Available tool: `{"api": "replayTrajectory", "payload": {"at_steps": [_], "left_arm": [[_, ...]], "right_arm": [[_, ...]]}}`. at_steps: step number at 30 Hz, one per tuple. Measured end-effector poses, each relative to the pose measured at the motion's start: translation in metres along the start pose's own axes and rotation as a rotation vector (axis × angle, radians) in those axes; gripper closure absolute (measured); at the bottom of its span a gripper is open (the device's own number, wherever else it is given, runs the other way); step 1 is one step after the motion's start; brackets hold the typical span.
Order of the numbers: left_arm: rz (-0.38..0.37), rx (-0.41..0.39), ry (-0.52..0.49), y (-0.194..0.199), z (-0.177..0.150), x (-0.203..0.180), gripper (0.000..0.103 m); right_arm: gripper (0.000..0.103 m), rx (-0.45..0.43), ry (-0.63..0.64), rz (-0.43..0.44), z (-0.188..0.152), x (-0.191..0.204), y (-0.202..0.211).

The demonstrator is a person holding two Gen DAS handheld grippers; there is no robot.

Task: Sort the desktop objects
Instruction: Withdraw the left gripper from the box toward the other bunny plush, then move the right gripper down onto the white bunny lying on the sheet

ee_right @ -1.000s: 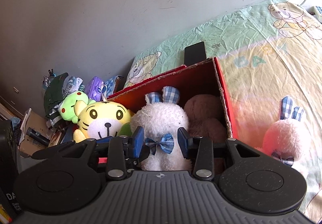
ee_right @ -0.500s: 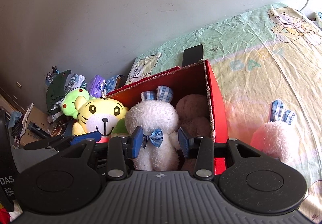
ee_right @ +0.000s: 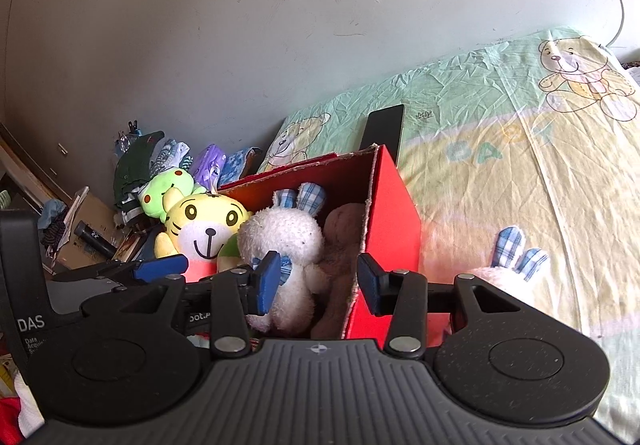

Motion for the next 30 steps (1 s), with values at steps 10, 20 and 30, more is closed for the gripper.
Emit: {"api": "replayTrajectory", "payload": {"at_steps": [10, 20, 30], "left_arm": [[0.001, -0.021, 0.04, 0.021, 0.002, -0.035, 0.032], [-0.202, -0.103, -0.042, 0.058, -0.011, -0.115, 0.037], [-0.358, 0.008, -0.109, 0.036, -0.05, -0.16, 0.036]], "right_arm": [[0.051, 0.026, -0.03, -0.024, 0.003, -0.051, 0.022], [0.049, 0.151, -0.085, -0.082, -0.022, -0.114, 0.008], [0.041, 0.239, -0.149, -0.057, -0.046, -0.136, -0.025]]}}
Point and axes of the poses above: each gripper's, at about its wrist camera, not at the fingertips, and y roughly against the way its jaws point, x to its left, z to its top, the point moved 8 cm from there along -y, roughly the way its jaws point, and after that the axes turned 6 degrees about -y, right-handed, at the moved point
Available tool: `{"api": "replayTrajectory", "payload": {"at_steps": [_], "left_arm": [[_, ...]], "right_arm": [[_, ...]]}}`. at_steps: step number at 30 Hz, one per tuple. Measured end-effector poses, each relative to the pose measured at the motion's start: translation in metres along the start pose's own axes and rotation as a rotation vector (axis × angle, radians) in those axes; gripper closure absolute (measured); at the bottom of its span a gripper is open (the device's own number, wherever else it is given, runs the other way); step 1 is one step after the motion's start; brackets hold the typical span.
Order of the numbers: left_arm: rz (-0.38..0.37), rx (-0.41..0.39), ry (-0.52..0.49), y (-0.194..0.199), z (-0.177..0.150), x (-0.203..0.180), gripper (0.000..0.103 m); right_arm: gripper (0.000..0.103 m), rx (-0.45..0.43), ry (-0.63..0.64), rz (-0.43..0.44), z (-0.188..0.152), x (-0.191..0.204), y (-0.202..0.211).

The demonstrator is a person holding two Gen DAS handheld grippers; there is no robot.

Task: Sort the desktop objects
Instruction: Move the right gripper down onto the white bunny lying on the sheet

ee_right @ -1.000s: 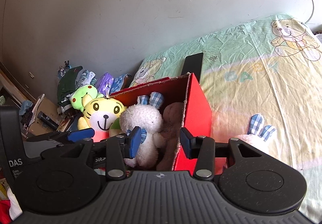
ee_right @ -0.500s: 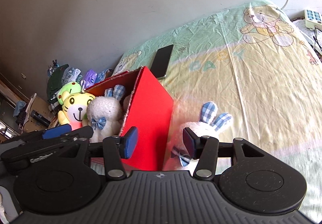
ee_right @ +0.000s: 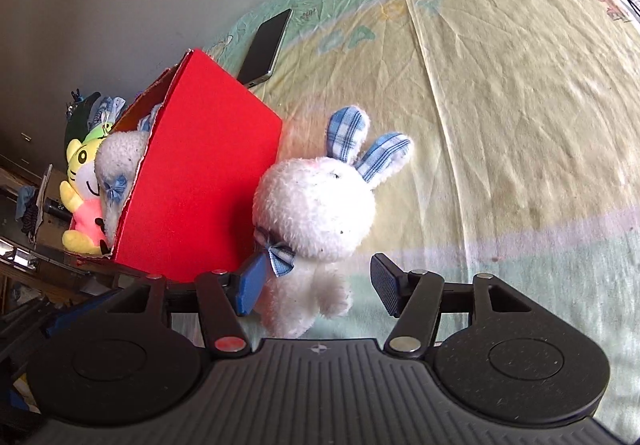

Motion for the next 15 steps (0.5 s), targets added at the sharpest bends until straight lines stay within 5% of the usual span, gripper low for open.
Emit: {"api": "replayTrajectory", "payload": {"at_steps": [8, 15], "left_arm": [[-0.034, 0.041, 0.018, -0.009, -0.011, 0.002, 0.036], [-0.078, 0.046, 0.04, -0.012, -0.008, -0.004, 0.033]], "right_arm": [[0.039, 0.007, -0.068, 0.074, 0.003, -0.003, -0.025], [0.063, 0.026, -0.031, 0.14, 0.005, -0.001, -0.012]]}}
Point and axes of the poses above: each gripper's, at about its wrist camera, not at the fingertips, and y roughly against the way its jaws point, x to its left, z to its top, the point moved 8 cm from there along -y, roughly the way its jaws point, and after that the axes turned 6 degrees about -y, right-handed, at the moved point
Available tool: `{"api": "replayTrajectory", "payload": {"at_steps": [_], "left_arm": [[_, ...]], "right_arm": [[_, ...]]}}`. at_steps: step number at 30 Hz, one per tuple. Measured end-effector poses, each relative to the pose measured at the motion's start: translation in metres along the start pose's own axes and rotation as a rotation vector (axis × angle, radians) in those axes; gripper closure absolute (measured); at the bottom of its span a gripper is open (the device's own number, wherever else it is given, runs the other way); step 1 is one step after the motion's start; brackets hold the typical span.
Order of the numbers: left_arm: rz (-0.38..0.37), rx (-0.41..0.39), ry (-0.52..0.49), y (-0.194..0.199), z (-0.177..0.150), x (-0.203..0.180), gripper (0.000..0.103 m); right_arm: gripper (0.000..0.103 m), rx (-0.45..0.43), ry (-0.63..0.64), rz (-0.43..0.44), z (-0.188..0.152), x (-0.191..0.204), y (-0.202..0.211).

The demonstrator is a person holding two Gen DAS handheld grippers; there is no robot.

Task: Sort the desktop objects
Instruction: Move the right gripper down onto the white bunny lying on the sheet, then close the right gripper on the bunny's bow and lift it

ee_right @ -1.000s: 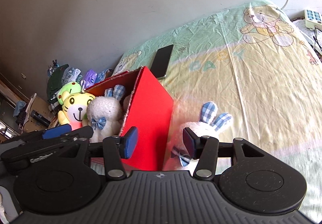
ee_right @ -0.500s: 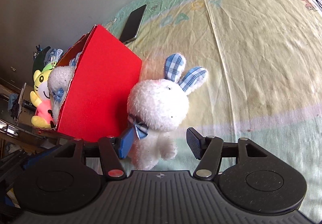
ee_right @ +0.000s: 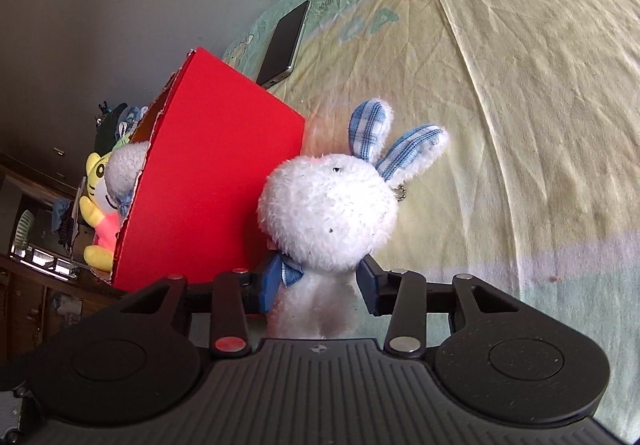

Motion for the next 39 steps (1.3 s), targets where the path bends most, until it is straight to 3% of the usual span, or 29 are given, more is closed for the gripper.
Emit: {"api": "replayTrajectory", "payload": {"at_steps": [10, 17, 25, 32, 35, 39], "left_arm": [[-0.144, 0.015, 0.019, -0.03, 0.012, -0.023, 0.03], [-0.246, 0.033, 0.036, -0.078, 0.034, -0.036, 0.034], [-0.356, 0.117, 0.086, -0.125, 0.032, -0.049, 0.035], [-0.355, 0.125, 0.089, -0.135, 0.033, -0.058, 0.044], [-0.336, 0.125, 0.074, -0.133, 0.033, -0.061, 0.045], [-0.338, 0.116, 0.066, -0.124, 0.034, -0.065, 0.047]], "right_arm": [[0.065, -0.017, -0.054, -0.04, 0.0, -0.052, 0.059], [0.064, -0.051, -0.157, -0.048, 0.005, -0.081, 0.079], [0.052, -0.08, -0.189, -0.077, 0.007, -0.09, 0.083], [0.047, -0.05, -0.293, 0.003, 0.009, -0.1, 0.072], [0.06, -0.041, -0.298, 0.032, 0.009, -0.095, 0.071], [0.062, -0.04, -0.268, 0.022, 0.008, -0.089, 0.081]]}}
Point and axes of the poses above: each gripper's, at about its wrist camera, not at the fingertips, and y roughly against the way its jaws point, x to its left, z to its top, the point moved 8 cm from there along -y, roughly the way its jaws point, and after that the axes turned 6 degrees about -y, right-handed, at the moved point
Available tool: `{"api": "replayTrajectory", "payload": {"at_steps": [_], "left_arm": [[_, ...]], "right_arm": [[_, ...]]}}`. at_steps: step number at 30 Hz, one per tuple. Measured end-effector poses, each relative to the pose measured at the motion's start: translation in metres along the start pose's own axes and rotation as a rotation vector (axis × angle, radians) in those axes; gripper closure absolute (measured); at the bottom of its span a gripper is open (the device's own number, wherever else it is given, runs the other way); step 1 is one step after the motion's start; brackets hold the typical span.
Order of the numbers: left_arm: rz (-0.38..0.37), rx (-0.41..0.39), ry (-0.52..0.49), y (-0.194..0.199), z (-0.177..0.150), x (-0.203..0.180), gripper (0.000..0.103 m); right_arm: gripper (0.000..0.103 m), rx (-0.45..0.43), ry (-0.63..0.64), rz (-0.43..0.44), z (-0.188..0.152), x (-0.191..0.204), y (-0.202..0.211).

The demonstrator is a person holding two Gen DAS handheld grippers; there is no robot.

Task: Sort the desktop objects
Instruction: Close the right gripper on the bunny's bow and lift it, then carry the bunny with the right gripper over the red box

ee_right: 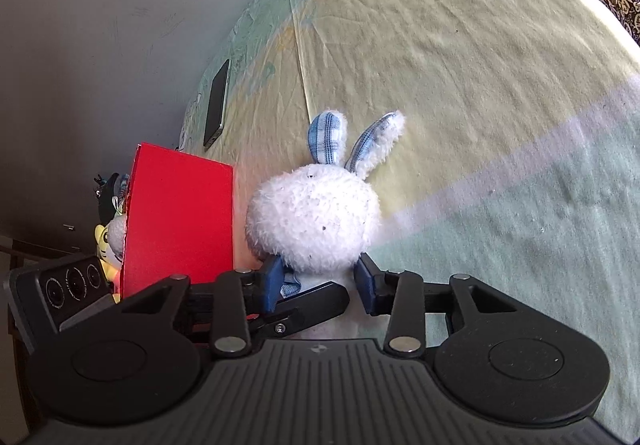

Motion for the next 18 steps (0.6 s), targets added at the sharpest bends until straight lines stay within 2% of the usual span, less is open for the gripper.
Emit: {"api": "replayTrajectory", "payload": {"at_steps": [4, 8, 14, 18], "left_arm": [[0.031, -0.05, -0.055, 0.019, 0.003, -0.014, 0.047], [0.051, -0.113, -0.067, 0.043, 0.012, -0.017, 0.047], [0.079, -0.234, -0.079, 0.096, 0.03, -0.007, 0.047], [0.131, -0.3, -0.114, 0.135, 0.038, 0.009, 0.047]], "right_arm": [[0.062, -0.027, 0.036, 0.025, -0.004, 0.015, 0.016], [0.062, -0.07, 0.126, 0.032, -0.005, 0.045, 0.024], [0.061, -0.158, 0.308, 0.061, -0.008, 0.109, 0.03], [0.061, -0.181, 0.351, 0.107, -0.013, 0.145, 0.02]]}}
Point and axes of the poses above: each gripper's, at about its wrist camera, not at the fingertips, and y roughly against the way its jaws point, x to its left, z to its top, the point moved 8 cm from there along -y, roughly the way its jaws point, and after that the axes turned 6 degrees about -y, right-handed, at the moved point
